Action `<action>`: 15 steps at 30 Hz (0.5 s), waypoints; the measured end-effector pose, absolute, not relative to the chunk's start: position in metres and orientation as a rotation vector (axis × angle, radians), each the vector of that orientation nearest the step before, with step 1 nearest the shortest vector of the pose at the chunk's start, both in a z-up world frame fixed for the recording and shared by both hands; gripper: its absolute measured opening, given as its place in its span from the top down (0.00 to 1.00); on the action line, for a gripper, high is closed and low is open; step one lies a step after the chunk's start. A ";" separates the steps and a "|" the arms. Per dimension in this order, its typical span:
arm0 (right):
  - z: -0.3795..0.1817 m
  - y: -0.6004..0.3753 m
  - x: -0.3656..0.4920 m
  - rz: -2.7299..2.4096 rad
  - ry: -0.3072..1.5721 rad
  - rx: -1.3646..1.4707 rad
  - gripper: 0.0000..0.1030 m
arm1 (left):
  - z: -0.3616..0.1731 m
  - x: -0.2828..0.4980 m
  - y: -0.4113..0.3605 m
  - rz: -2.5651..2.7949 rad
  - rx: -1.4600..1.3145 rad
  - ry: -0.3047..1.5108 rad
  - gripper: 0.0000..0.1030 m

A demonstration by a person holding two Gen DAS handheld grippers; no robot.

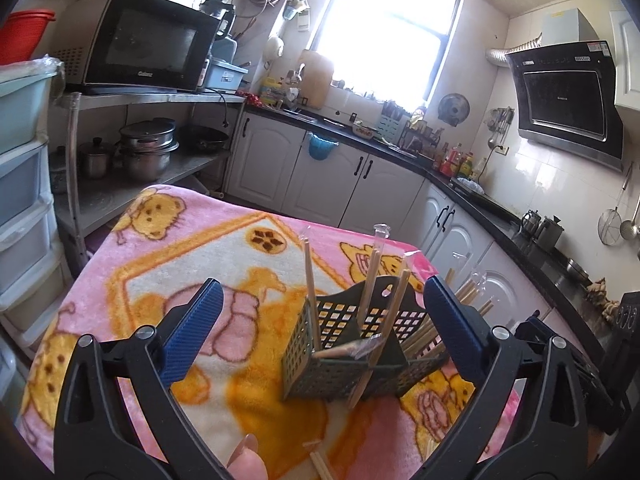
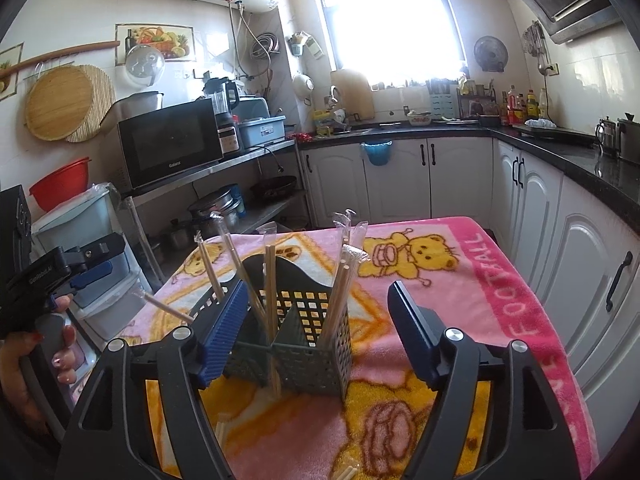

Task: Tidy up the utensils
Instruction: 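Withdraw both open grippers from the caddy toward the last wrapped chopsticks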

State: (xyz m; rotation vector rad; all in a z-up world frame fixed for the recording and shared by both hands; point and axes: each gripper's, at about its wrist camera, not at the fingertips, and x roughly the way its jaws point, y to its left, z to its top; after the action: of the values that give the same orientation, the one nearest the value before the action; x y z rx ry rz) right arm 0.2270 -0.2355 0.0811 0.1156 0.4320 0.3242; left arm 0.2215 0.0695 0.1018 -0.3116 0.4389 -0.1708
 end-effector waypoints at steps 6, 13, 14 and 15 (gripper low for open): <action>0.079 -0.234 0.217 0.337 0.439 0.114 0.28 | 0.099 0.208 0.076 -0.162 -0.320 0.438 0.10; 0.073 -0.237 0.207 0.339 0.460 0.110 0.27 | 0.092 0.194 0.075 -0.169 -0.322 0.456 0.10; 0.072 -0.237 0.206 0.339 0.461 0.110 0.27 | 0.091 0.192 0.074 -0.170 -0.320 0.461 0.10; 0.072 -0.238 0.204 0.339 0.462 0.108 0.27 | 0.089 0.189 0.072 -0.173 -0.318 0.465 0.10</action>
State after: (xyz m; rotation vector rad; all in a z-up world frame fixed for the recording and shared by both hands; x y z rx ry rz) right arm 0.2041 -0.2377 0.0719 0.1077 0.4621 0.3389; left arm 0.1894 0.0724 0.0894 -0.3181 0.4648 -0.1725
